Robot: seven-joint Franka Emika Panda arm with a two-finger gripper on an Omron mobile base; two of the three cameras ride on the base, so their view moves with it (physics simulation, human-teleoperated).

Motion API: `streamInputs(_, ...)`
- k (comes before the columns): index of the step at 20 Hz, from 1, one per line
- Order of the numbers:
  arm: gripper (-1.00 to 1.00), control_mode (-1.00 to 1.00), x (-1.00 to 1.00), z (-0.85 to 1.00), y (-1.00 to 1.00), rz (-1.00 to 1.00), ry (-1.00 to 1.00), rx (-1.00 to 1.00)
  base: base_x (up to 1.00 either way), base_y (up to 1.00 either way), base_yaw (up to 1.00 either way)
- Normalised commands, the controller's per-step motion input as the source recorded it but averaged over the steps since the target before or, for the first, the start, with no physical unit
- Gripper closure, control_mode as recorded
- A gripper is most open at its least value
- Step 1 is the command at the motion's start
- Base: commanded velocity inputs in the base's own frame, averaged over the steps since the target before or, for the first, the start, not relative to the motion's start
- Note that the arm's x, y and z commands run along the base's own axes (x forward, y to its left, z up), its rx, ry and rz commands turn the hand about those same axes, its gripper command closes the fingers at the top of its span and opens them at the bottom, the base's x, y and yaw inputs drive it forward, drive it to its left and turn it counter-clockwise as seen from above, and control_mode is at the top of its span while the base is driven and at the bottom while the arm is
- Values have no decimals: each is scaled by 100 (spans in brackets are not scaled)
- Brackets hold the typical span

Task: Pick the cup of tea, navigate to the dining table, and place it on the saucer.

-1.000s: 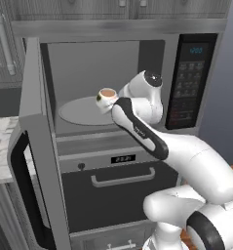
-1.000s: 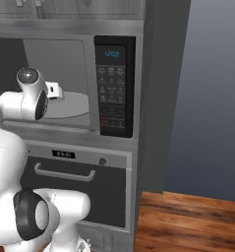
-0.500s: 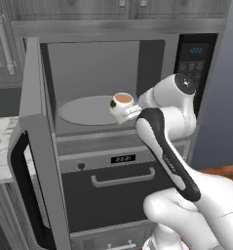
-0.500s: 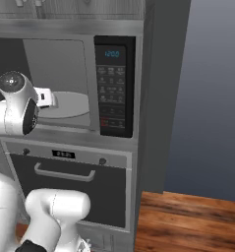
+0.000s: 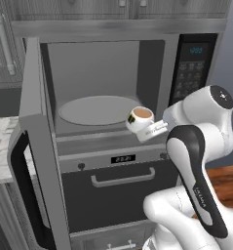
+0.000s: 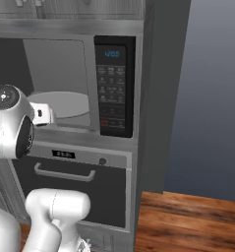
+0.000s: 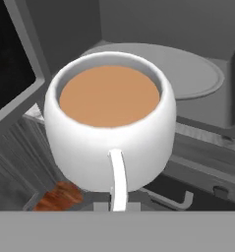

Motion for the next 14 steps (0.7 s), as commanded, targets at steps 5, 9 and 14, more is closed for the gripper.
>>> streamInputs(5,100,-100,-3,0,0,0,0,-1,0,0,0)
streamInputs(9,100,-100,0,0,0,0,0,0,0,0,0)
streamInputs(14,100,-100,0,0,0,0,0,0,0,0,0)
